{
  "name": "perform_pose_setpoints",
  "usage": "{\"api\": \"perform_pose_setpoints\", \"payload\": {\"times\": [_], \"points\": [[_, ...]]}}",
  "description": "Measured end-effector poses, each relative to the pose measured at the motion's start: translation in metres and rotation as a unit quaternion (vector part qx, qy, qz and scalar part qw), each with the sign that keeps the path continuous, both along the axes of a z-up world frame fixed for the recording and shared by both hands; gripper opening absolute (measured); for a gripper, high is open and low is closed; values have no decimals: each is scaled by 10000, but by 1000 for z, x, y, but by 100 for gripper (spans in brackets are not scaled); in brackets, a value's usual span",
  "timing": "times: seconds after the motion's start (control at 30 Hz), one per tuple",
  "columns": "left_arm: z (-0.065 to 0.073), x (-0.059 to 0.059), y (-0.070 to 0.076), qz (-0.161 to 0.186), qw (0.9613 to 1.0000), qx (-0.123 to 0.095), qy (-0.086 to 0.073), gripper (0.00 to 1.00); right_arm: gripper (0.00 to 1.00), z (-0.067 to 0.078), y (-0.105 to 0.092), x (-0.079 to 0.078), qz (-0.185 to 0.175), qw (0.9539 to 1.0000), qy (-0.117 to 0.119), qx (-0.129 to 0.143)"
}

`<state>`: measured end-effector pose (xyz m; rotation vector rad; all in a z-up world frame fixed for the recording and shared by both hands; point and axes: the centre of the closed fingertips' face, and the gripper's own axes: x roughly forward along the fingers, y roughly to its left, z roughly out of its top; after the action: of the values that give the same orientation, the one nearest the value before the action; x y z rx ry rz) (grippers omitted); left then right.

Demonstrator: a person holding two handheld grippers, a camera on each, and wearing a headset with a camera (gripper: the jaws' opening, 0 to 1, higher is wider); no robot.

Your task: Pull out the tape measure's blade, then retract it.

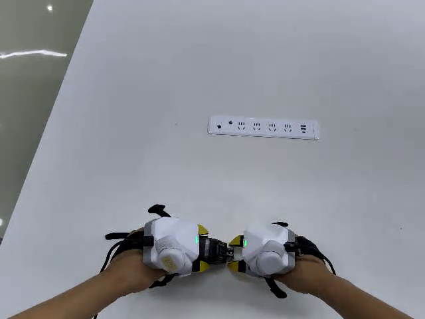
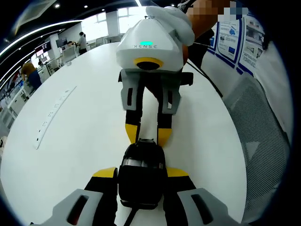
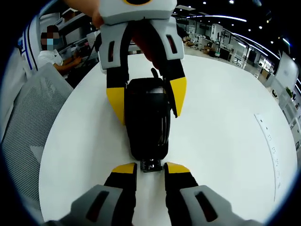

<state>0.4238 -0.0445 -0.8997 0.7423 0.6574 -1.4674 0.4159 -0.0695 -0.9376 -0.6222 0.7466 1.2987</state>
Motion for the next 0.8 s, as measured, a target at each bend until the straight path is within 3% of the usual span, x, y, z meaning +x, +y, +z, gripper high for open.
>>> {"api": "perform_pose_setpoints", "payload": {"times": [0.53, 0.8], "points": [[0, 0, 0, -103, 9999, 68, -30, 34, 16, 0, 0, 1, 43, 10000, 9, 5], [0, 0, 0, -139, 9998, 148, -71, 33, 15, 1, 1, 1, 169, 9998, -95, 45]]}}
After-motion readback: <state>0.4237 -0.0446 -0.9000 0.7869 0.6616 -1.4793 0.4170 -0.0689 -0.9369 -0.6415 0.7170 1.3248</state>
